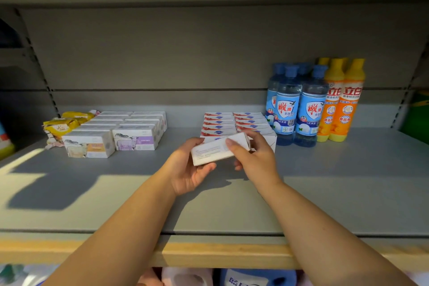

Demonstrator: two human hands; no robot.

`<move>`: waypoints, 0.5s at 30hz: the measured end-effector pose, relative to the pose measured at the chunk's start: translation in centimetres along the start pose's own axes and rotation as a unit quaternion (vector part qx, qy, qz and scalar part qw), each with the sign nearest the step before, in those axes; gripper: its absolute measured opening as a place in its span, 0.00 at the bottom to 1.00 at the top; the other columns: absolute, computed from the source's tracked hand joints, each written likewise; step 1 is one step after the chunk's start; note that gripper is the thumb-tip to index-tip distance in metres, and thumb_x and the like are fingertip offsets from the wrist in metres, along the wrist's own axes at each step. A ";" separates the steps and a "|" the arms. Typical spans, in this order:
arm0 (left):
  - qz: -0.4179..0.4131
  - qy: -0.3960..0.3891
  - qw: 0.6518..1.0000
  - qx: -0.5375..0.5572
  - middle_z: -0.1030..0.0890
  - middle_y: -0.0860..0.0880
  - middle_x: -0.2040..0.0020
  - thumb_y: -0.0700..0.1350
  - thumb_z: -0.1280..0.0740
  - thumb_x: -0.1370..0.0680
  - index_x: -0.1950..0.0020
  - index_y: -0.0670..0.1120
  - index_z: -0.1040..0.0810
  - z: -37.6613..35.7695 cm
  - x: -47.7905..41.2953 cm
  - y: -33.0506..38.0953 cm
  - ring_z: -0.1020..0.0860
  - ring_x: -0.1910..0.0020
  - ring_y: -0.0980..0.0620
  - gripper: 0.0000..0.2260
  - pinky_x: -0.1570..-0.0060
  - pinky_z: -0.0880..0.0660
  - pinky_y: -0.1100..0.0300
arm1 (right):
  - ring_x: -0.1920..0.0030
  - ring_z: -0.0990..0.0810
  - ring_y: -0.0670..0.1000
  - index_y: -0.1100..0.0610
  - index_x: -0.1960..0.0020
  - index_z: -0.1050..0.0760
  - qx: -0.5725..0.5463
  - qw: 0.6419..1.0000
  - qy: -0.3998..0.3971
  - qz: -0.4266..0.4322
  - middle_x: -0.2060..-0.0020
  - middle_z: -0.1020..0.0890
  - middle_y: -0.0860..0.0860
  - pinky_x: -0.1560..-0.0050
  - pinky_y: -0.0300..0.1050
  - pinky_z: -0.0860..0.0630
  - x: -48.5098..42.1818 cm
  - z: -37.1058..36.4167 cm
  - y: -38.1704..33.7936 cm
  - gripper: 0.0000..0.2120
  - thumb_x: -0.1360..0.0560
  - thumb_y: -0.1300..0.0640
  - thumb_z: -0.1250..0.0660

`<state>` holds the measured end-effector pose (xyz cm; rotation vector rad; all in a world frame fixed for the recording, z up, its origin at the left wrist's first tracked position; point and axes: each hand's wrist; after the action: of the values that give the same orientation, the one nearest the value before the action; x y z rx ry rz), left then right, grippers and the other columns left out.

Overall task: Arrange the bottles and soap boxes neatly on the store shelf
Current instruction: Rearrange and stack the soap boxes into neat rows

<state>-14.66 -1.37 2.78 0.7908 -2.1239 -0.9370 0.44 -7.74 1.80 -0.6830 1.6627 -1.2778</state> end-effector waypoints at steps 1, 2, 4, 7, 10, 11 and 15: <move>0.010 -0.013 1.000 0.005 0.16 0.43 0.62 0.51 0.34 0.27 0.51 0.40 0.17 0.0 0.0 0.0 0.19 0.74 0.46 0.15 0.77 0.22 0.59 | 0.59 0.20 0.48 0.48 0.47 0.26 -0.009 1.000 0.015 0.001 0.51 0.19 0.52 0.68 0.39 0.23 0.0 0.0 0.0 0.17 0.33 0.54 0.25; 0.014 -0.027 1.000 0.009 0.16 0.43 0.60 0.52 0.33 0.28 0.50 0.41 0.17 0.0 -0.1 -0.2 0.18 0.72 0.45 0.16 0.75 0.21 0.58 | 0.58 0.20 0.48 0.47 0.48 0.26 -0.006 1.000 0.024 0.015 0.51 0.19 0.50 0.64 0.40 0.22 0.0 0.1 0.1 0.17 0.34 0.54 0.24; -0.002 -0.040 0.999 0.021 0.16 0.42 0.56 0.52 0.33 0.27 0.47 0.41 0.19 0.1 -0.4 -0.3 0.16 0.65 0.45 0.17 0.70 0.19 0.54 | 0.46 0.22 0.49 0.48 0.41 0.29 0.048 0.995 0.003 0.086 0.45 0.23 0.47 0.47 0.44 0.23 0.2 0.2 0.3 0.28 0.37 0.57 0.21; -0.052 -0.025 0.996 0.068 0.16 0.40 0.54 0.55 0.37 0.23 0.44 0.40 0.21 0.0 -0.8 -0.4 0.16 0.60 0.44 0.19 0.61 0.18 0.50 | 0.37 0.31 0.39 0.47 0.35 0.35 0.145 0.954 -0.089 0.247 0.39 0.30 0.39 0.36 0.39 0.32 1.0 -0.2 0.4 0.40 0.41 0.56 0.19; -0.079 -0.007 0.989 0.128 0.16 0.38 0.59 0.65 0.41 0.25 0.56 0.36 0.18 0.2 -0.8 0.1 0.16 0.64 0.41 0.31 0.61 0.23 0.48 | 0.40 0.28 0.47 0.52 0.36 0.33 0.245 0.849 -0.162 0.438 0.40 0.26 0.49 0.39 0.46 0.30 1.2 -0.8 0.5 0.36 0.39 0.61 0.21; -0.087 -0.011 0.985 0.145 0.17 0.38 0.63 0.67 0.42 0.26 0.62 0.36 0.18 0.3 -0.6 0.3 0.17 0.68 0.42 0.34 0.64 0.23 0.50 | 0.42 0.26 0.52 0.52 0.37 0.34 0.281 0.799 -0.170 0.503 0.40 0.27 0.51 0.42 0.49 0.27 1.2 -1.1 0.7 0.34 0.38 0.64 0.22; -0.111 -0.063 0.979 0.161 0.20 0.42 0.68 0.68 0.45 0.25 0.59 0.42 0.23 1.0 0.3 0.8 0.19 0.70 0.45 0.30 0.67 0.21 0.54 | 0.44 0.29 0.54 0.47 0.39 0.34 0.348 0.658 -0.159 0.648 0.39 0.33 0.48 0.51 0.46 0.26 1.0 -1.5 1.4 0.29 0.32 0.69 0.29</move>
<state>-15.79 -0.80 3.04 1.1787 -2.3696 -0.7795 -1.19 -7.44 0.28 0.6967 0.7838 -0.5039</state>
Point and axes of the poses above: each hand's wrist, its own x-axis away from the middle knuckle, its own z-axis out of the back of the hand, y = z × x
